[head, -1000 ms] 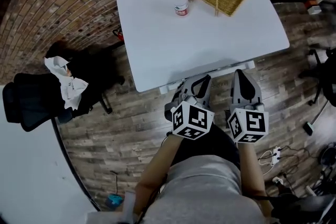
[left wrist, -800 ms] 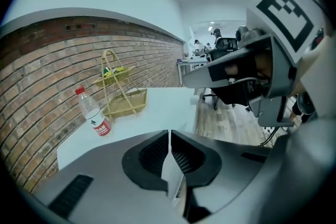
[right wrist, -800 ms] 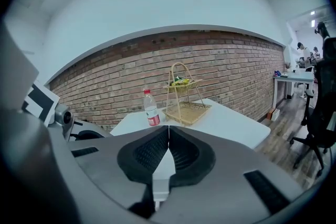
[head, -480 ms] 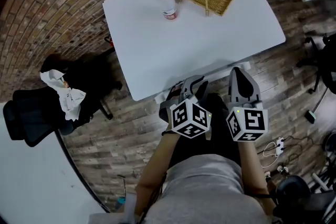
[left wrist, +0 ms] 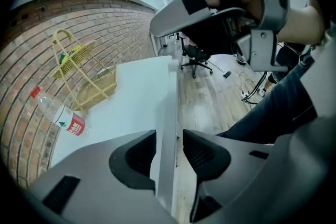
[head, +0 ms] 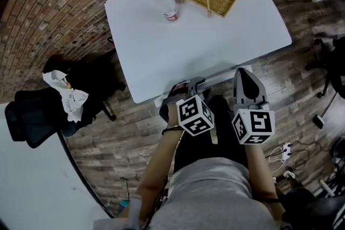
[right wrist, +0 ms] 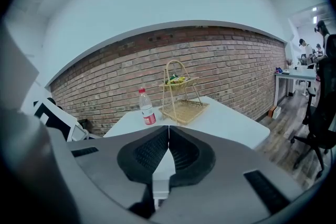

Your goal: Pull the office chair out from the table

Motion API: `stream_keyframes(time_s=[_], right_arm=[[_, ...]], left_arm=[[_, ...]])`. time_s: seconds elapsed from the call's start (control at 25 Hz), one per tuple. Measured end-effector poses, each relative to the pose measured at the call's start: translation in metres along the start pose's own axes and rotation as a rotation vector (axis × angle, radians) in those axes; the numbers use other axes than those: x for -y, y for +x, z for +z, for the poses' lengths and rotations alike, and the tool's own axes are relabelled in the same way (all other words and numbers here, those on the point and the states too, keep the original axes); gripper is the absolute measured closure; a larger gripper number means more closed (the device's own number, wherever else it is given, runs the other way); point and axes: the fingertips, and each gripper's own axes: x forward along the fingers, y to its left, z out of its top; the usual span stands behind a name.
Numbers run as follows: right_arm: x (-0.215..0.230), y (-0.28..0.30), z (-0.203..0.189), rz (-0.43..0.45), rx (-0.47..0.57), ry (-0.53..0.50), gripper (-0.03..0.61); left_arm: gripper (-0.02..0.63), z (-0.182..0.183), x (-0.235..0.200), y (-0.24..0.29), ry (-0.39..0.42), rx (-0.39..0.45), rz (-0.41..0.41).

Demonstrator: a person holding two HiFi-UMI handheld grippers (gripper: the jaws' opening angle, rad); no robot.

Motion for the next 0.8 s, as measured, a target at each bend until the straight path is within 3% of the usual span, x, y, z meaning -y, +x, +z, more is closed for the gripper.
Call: stream_keyframes(time_s=[0.44,0.56,0.68,0.8], right_arm=[[0.022,-0.002,-0.004,-0.019,-0.008,0.029,0.563],[0.025,-0.002,-0.005,-0.021,-0.013,0.033,0.563],[0.028,-0.002,-0.006,-0.020,-0.017,0.034,0.563],[0.028,-0.003,-0.006,-0.014,-0.016,0.032,0.563]], left_arm=[[0.451,-0.008,0.007,0.034,0.124,-0.163,-0.011],[0.454,-0.009,0.008,0.040,0.129,-0.187,-0.022],[0.511,-0.010,0.005,0.043,0.139,-0.204,0.002],[0.517,-0.010,0.004,0.043,0.104,-0.207,0.010]])
